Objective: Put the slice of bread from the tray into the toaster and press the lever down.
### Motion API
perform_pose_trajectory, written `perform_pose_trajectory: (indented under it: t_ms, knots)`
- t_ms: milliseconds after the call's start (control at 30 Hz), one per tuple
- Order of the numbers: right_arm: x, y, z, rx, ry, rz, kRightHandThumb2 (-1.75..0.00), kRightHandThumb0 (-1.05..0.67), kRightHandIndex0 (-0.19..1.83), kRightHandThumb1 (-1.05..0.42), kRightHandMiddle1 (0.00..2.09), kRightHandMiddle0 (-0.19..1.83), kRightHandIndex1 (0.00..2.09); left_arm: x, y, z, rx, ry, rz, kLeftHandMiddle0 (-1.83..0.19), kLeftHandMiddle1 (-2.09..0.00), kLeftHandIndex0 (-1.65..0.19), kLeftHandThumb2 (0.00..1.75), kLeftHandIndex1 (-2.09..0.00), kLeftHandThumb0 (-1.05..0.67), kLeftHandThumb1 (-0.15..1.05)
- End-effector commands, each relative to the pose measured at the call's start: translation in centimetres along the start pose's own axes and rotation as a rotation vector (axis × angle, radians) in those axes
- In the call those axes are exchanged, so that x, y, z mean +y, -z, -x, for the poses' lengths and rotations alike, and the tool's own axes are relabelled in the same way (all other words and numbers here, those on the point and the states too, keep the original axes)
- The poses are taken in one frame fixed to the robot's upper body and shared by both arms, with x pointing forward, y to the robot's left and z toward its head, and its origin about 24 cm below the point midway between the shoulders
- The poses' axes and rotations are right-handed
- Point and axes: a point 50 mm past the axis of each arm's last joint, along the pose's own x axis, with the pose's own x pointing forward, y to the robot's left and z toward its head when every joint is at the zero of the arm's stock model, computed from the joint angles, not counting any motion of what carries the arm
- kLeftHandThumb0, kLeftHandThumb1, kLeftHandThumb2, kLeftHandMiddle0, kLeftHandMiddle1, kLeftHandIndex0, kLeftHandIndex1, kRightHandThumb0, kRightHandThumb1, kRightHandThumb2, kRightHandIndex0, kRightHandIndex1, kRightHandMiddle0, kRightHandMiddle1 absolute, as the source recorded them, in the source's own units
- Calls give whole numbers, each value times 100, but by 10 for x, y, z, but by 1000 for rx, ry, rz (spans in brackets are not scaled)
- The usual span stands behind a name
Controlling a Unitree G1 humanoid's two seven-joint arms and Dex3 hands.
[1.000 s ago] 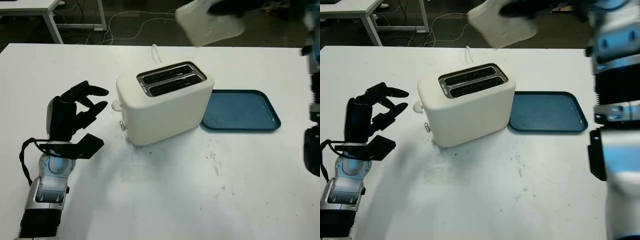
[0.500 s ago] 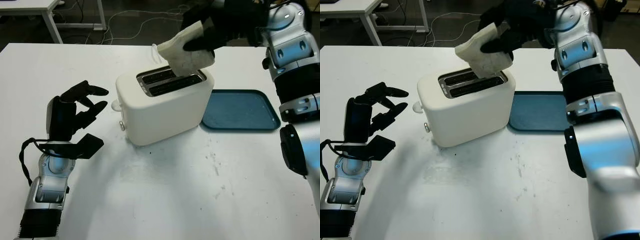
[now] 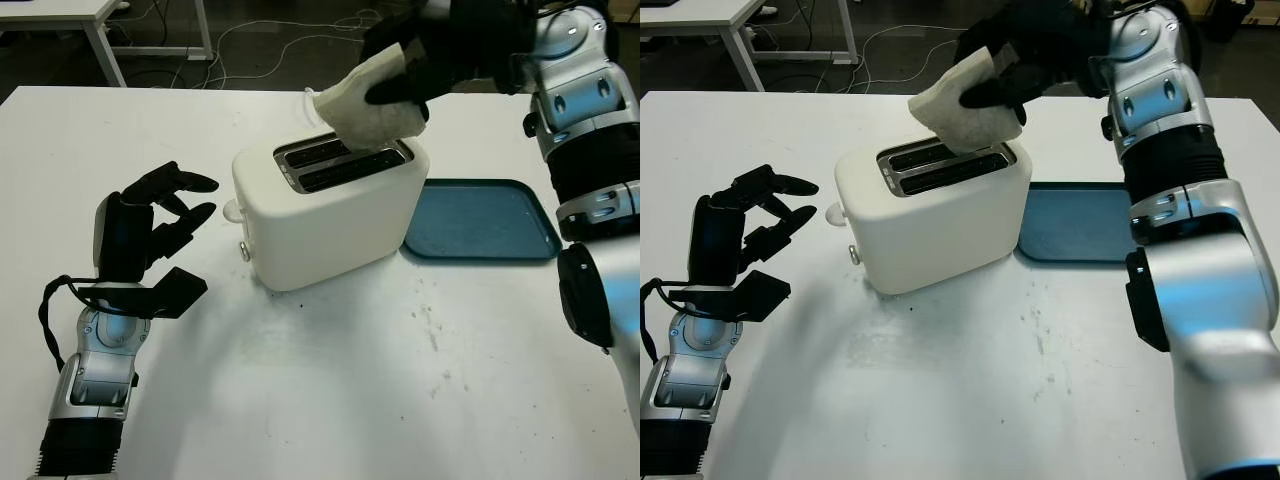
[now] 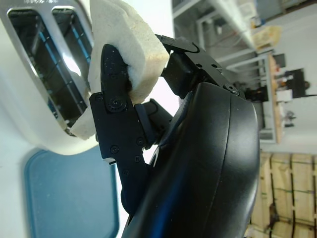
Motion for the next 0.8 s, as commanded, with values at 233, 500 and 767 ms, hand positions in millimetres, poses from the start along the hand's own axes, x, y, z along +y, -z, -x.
perform_pose_trajectory:
  t_ms: [233, 500, 767]
  knots:
    - [-14, -40, 18, -128, 57, 20, -26, -53, 114, -92, 175, 93, 175, 1, 0, 1, -6, -3, 1, -68, -145, -74, 6, -80, -35, 92]
    - [-6, -31, 15, -106, 25, 16, -32, -47, 114, -92, 175, 89, 175, 1, 0, 0, -2, -5, -9, -68, -145, -74, 6, -79, -34, 92]
    - [6, -9, 9, -28, -62, 70, -35, -49, 105, -92, 175, 85, 175, 1, -1, 0, -3, -2, -5, -66, -146, -75, 6, -79, -34, 92]
